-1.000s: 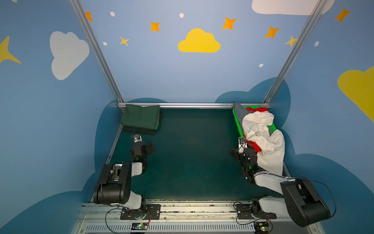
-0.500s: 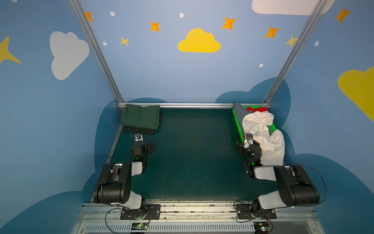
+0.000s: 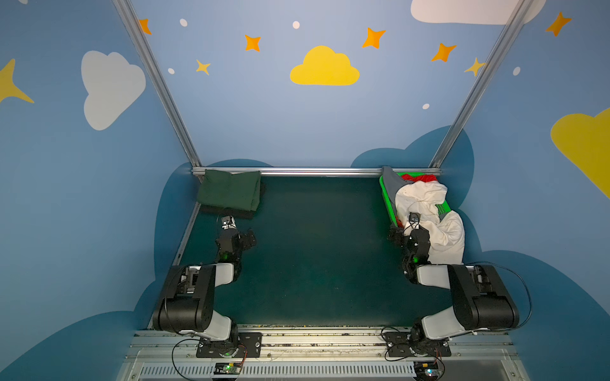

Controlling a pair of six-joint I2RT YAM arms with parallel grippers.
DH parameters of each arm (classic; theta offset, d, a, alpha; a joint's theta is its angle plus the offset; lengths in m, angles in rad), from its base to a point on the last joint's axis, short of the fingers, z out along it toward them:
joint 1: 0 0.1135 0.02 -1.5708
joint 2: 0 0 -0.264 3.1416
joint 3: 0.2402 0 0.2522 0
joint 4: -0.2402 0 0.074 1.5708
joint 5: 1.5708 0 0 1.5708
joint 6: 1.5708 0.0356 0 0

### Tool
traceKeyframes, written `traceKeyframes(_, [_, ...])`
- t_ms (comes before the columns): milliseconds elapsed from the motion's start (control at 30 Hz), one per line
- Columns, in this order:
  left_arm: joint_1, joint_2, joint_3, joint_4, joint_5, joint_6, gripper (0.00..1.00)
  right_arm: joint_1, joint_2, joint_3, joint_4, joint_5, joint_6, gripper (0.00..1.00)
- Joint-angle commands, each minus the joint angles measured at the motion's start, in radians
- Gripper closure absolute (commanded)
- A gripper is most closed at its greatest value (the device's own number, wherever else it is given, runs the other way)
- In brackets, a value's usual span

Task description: Fold and stack the t-shirts

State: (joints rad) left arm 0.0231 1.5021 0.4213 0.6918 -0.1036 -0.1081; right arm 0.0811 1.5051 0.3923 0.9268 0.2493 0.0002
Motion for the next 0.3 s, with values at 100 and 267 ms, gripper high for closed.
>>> traceKeyframes(100, [0.000, 0.003, 0.016, 0.008, -0.018, 0.010, 0.00, -0.002, 0.011, 0.005, -0.117, -0.021, 0.042, 0.02])
traceKeyframes(267, [0.000, 0.003, 0.016, 0.007, -0.018, 0.010, 0.00, -0.001, 0.007, -0.001, -0.112, -0.023, 0.039, 0.02])
